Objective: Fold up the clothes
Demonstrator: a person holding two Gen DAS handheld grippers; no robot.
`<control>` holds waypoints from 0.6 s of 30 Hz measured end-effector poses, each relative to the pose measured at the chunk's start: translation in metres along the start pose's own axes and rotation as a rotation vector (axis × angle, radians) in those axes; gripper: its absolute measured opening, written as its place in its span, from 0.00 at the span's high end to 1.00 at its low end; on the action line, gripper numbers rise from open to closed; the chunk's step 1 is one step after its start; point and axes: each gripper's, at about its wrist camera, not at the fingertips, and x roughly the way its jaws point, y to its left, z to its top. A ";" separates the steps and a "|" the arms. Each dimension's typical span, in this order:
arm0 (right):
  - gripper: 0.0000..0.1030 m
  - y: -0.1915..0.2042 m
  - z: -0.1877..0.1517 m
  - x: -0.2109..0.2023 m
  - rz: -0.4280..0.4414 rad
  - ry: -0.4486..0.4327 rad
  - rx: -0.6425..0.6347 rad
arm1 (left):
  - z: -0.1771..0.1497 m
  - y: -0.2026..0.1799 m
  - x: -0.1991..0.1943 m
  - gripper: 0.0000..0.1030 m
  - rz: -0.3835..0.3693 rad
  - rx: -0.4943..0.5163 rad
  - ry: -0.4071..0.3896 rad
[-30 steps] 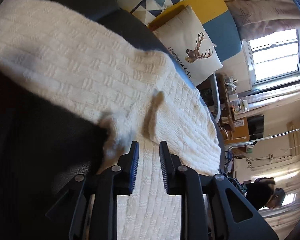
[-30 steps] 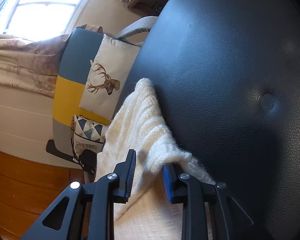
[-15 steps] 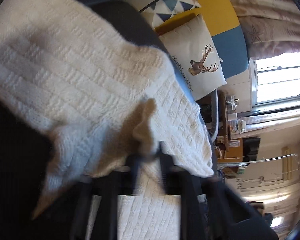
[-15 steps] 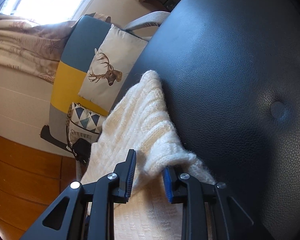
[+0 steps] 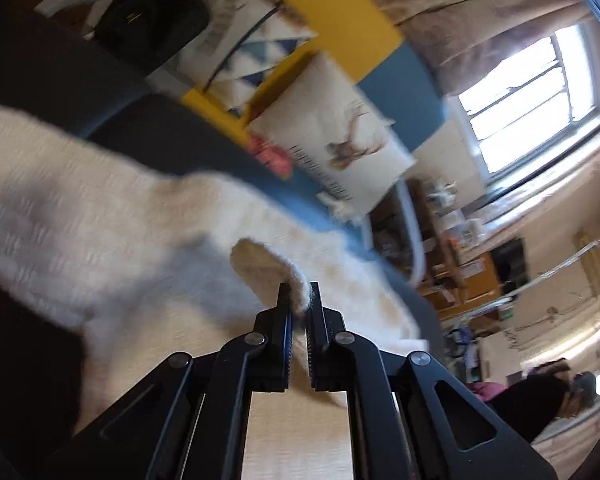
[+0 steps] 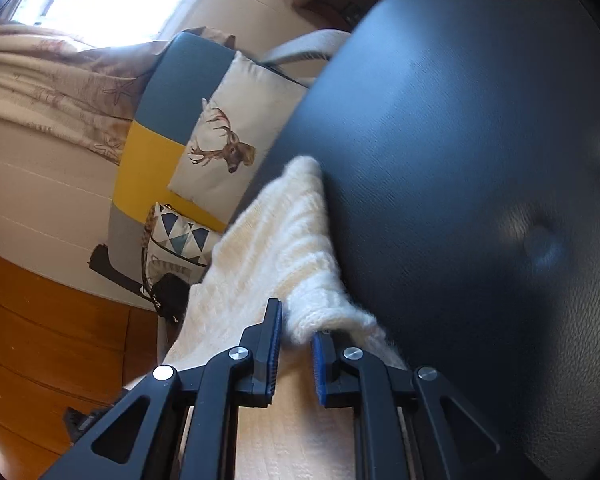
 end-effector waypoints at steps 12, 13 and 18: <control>0.79 -0.001 0.004 -0.027 -0.034 0.047 -0.025 | -0.011 0.034 0.020 0.94 0.091 -0.052 0.090; 0.79 0.005 0.005 -0.034 -0.063 0.038 -0.063 | -0.011 0.033 0.020 0.94 0.090 -0.048 0.092; 0.79 0.053 0.012 -0.029 -0.138 0.054 -0.306 | -0.007 0.032 0.022 0.94 0.079 -0.067 0.092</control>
